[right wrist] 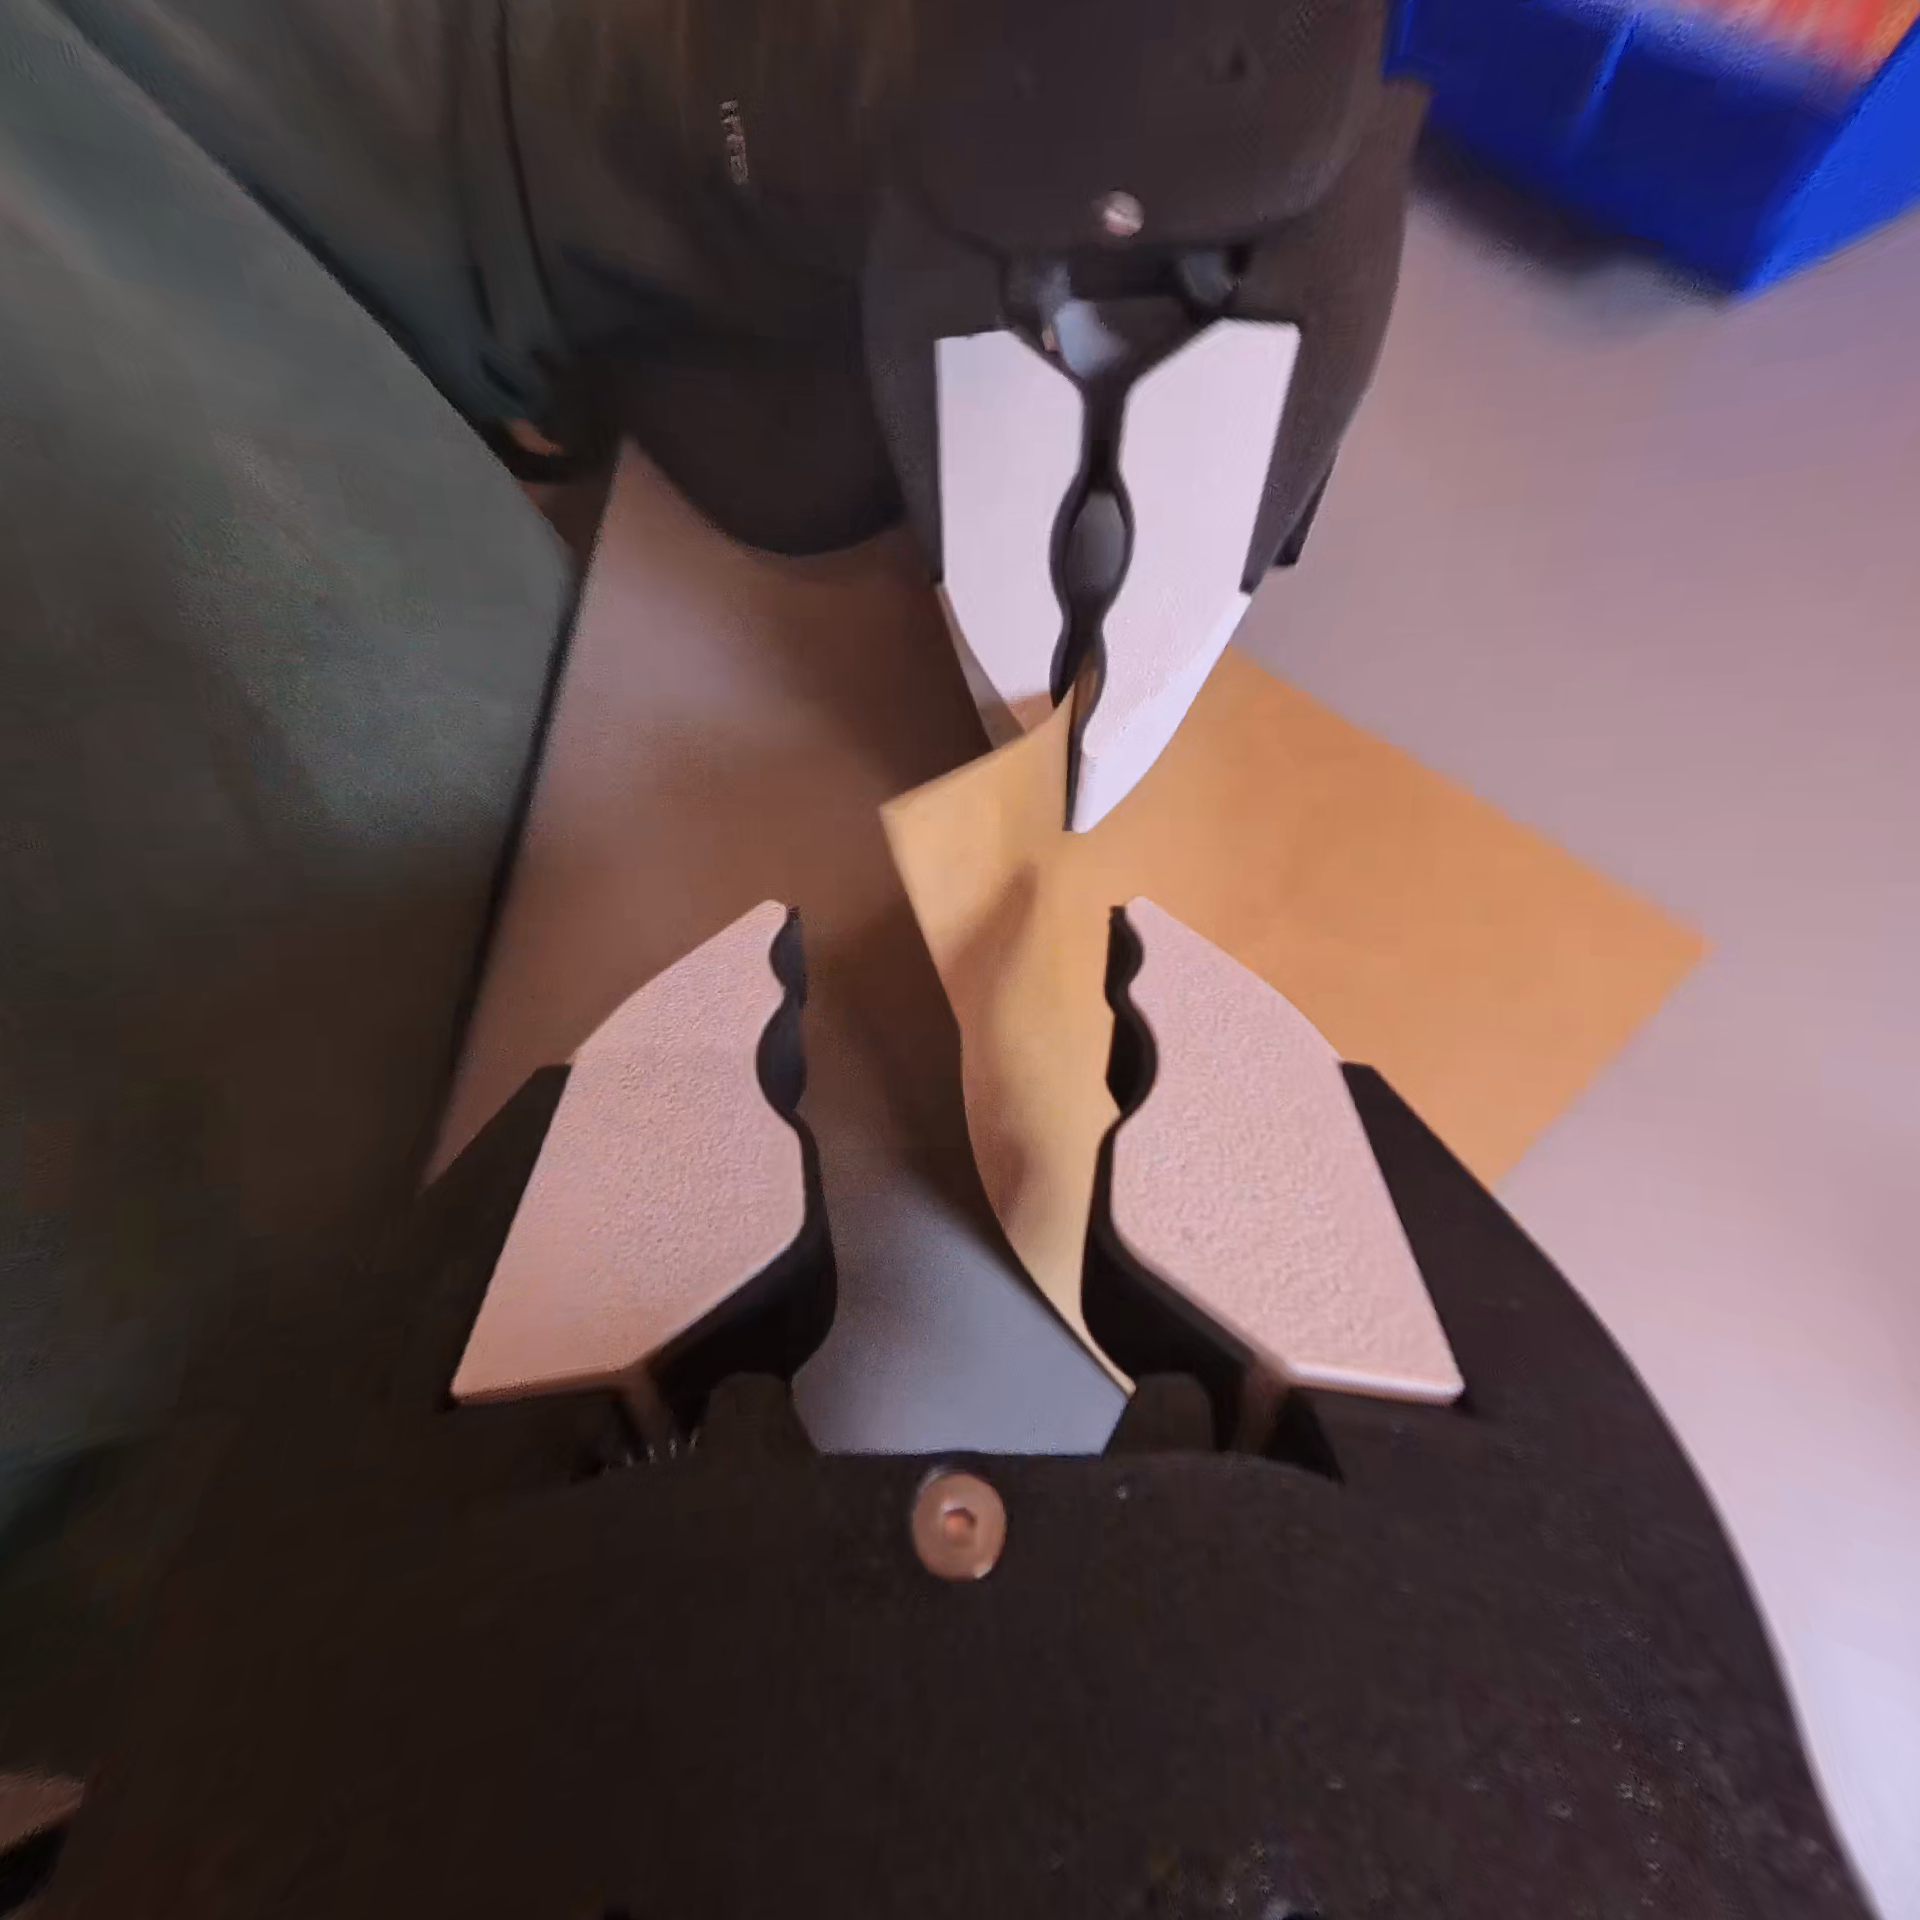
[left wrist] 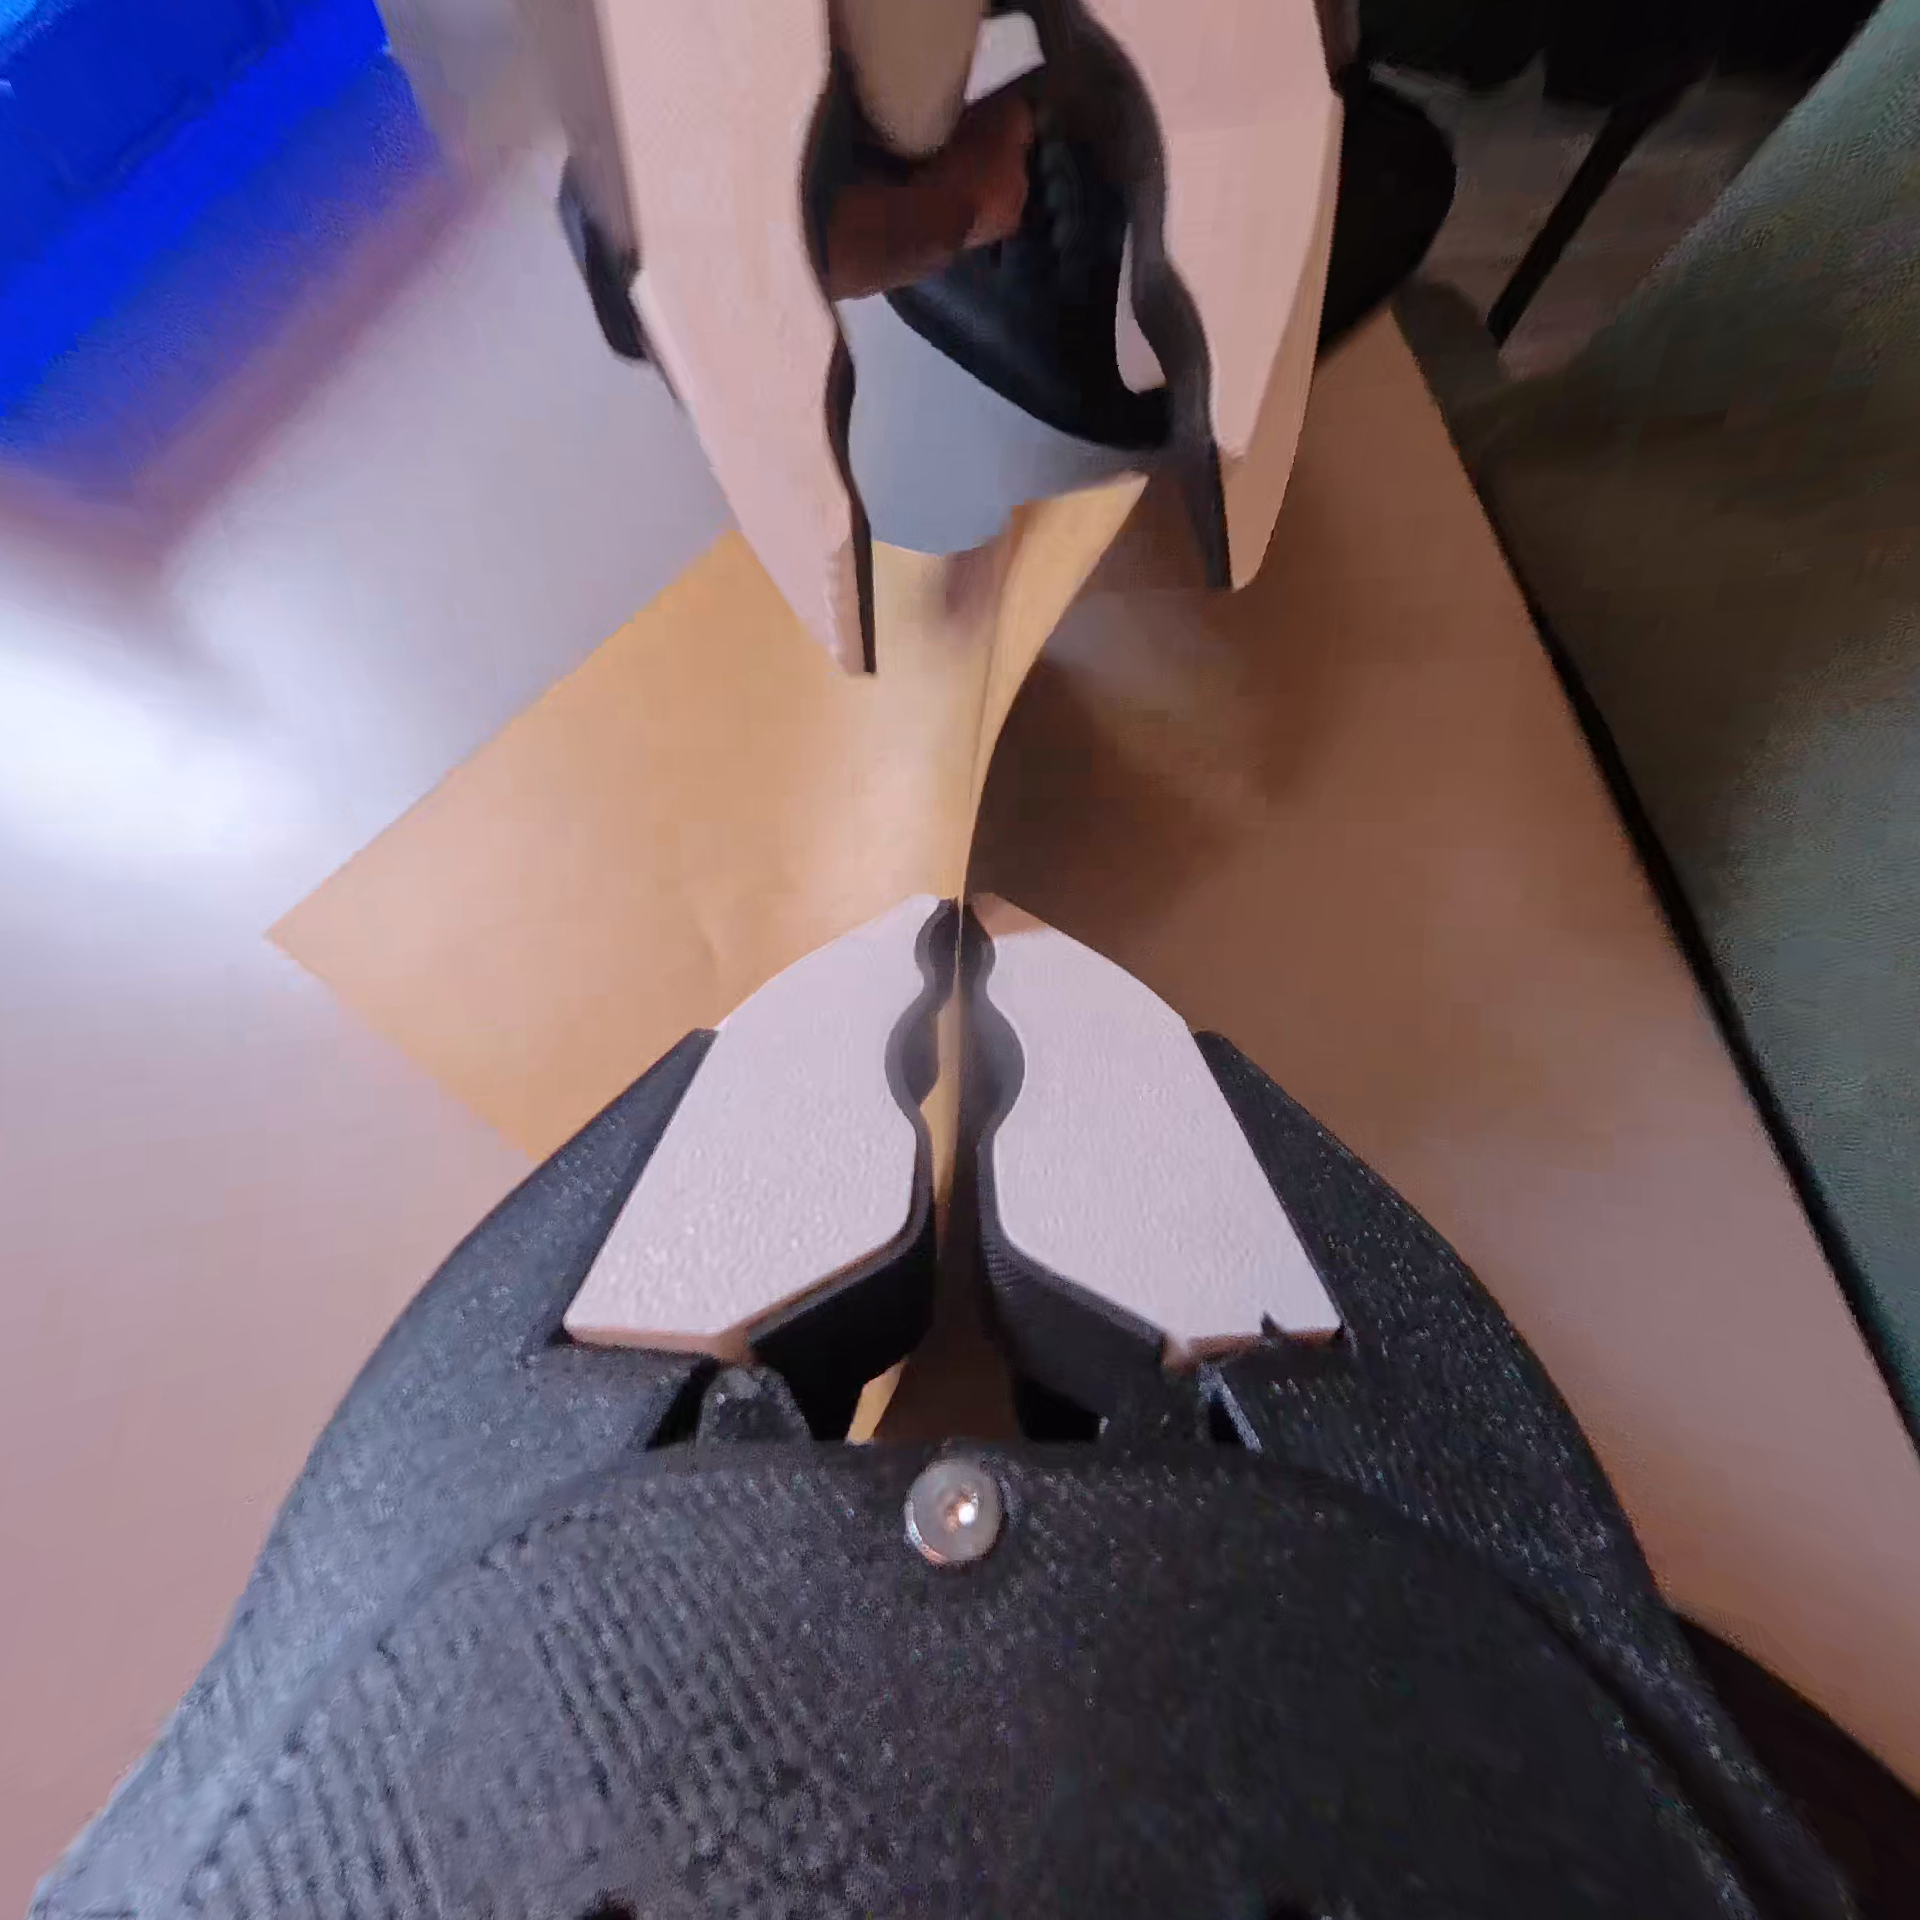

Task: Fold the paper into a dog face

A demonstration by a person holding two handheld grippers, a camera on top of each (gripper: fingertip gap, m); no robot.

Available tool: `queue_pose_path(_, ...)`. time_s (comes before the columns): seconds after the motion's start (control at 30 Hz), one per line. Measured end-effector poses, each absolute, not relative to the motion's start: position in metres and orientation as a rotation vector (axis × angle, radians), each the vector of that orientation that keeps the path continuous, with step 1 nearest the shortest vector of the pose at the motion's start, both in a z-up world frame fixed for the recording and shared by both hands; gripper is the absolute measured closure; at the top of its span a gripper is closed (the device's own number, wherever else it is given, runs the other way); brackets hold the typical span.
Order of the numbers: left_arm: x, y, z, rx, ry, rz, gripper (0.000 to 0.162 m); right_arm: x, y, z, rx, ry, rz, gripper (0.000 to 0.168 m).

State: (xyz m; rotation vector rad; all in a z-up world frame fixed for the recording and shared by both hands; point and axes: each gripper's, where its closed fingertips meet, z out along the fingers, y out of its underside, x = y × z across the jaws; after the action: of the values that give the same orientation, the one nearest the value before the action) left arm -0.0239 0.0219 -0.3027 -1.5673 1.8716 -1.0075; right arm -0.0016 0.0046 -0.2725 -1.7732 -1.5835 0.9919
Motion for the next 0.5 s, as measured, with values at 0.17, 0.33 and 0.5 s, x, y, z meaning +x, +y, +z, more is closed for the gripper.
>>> queue_pose_path(0.17,-0.021,0.020,-0.299,-1.628,1.817,-1.147,0.162,0.006,0.016,-0.273,-1.592,-1.641,0.537,0.121)
queue_pose_path(0.33,-0.020,0.016,-0.306,-1.635,1.848,-1.125,0.162,0.004,0.019,-0.260,-1.618,-1.579,0.613,0.168)
queue_pose_path(0.5,-0.030,0.022,-0.280,-1.607,1.742,-1.274,0.137,0.009,0.008,-0.266,-1.743,-1.606,0.744,0.168)
